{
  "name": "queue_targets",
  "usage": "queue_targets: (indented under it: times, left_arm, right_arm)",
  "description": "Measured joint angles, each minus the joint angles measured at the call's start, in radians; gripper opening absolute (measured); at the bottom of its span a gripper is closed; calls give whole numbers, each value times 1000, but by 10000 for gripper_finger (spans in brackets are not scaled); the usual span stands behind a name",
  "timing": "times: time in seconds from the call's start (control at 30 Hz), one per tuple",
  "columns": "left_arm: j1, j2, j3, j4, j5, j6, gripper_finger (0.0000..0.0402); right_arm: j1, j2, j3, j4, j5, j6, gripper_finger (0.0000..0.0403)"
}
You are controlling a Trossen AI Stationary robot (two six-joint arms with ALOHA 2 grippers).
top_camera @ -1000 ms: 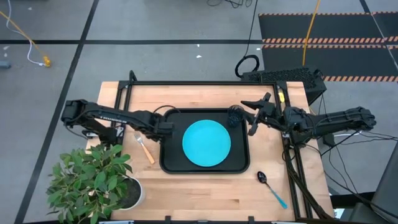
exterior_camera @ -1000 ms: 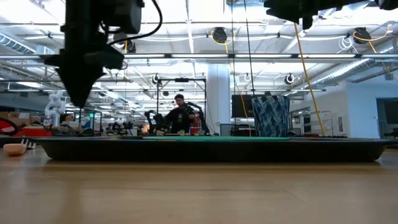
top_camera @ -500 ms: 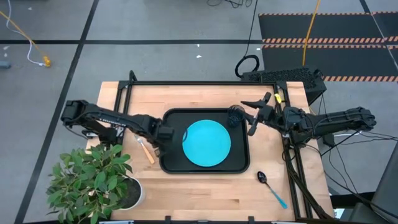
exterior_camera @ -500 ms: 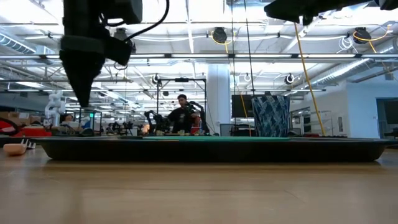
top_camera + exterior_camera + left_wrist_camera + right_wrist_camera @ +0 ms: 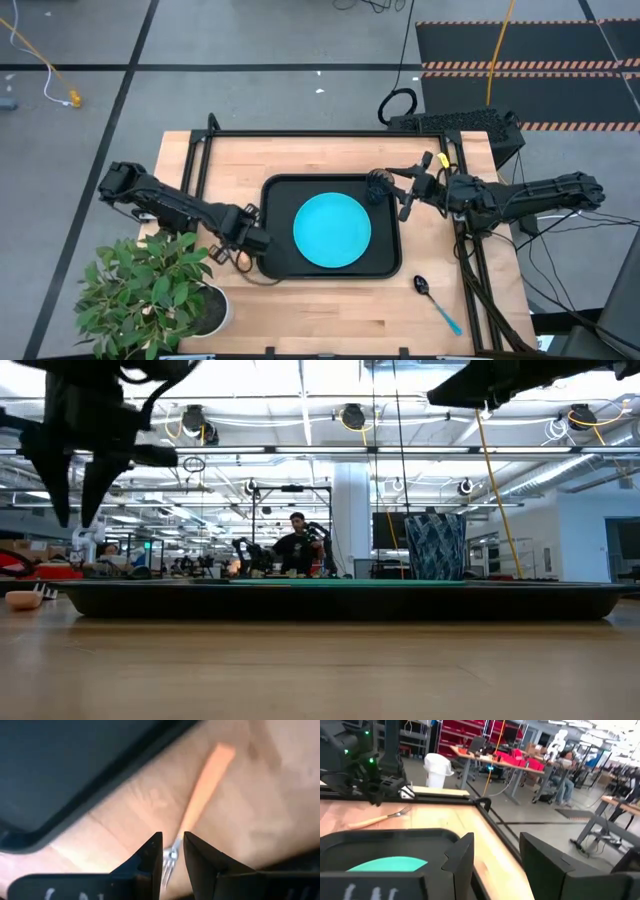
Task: Pick and place plate/cup/fork/spoon on tray
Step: Put the orange fork on the black serving tray to the left of the light blue plate
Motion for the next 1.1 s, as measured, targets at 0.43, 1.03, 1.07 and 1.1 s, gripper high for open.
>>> queue_targets:
  times: [0.43,1.03,1.07,1.1]
  left_arm:
    - [9,56,-101,67,15,158,81]
    - [101,55,-207,90,68,232,81]
    - [109,55,-211,105,87,239,81]
    - [117,55,-217,122,99,239,81]
  right_arm:
    - [13,-1,0,-98,-3,136,151]
    - [18,-1,0,37,106,-23,151]
    - [18,-1,0,44,124,-33,151]
    - [18,-1,0,53,150,-42,151]
